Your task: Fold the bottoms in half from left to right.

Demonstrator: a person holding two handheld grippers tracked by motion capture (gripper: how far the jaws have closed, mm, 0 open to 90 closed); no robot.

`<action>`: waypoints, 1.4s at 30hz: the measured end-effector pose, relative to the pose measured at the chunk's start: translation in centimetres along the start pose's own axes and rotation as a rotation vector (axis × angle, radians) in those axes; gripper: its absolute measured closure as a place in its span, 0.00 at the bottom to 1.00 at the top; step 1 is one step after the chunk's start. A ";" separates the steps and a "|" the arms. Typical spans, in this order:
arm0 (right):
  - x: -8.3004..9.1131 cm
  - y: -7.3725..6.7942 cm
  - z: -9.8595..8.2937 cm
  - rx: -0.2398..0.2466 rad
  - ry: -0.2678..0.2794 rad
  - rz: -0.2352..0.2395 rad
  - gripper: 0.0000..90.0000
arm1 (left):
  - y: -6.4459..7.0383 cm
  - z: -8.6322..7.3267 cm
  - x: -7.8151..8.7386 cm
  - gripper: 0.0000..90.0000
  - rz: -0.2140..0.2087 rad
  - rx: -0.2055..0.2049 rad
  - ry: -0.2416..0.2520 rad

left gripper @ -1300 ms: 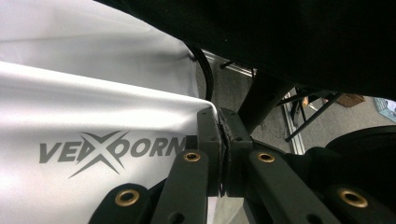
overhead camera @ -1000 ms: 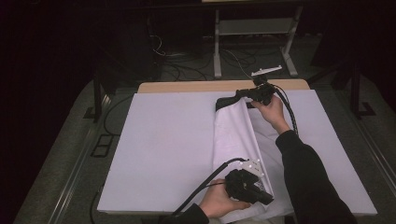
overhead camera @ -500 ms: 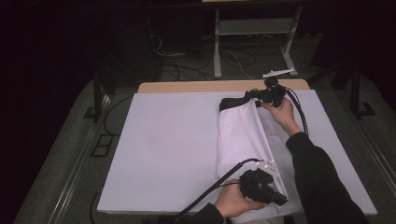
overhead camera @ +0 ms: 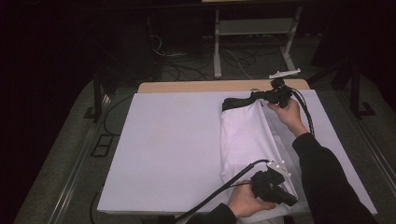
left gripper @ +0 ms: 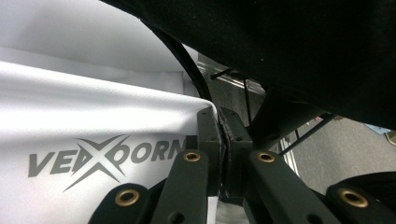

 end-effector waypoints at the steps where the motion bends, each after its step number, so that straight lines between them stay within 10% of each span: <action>1: 0.0 0.1 -0.1 -0.004 -0.001 0.000 0.95 | -0.1 0.1 -0.2 0.97 -0.002 0.004 0.004; 42: 0.6 2.5 -1.3 0.024 -0.006 -0.033 0.95 | -2.4 1.7 -4.9 0.96 -0.010 0.086 0.017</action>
Point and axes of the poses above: each handheld gripper's, and its own axes: x roughly backward along the jaws, z roughly out of its top, y roughly to its right, the point moved 5 cm from there along -x, roughly forward along the jaws, and after that the axes turned 1 degree about z, right-handed, at the moved point
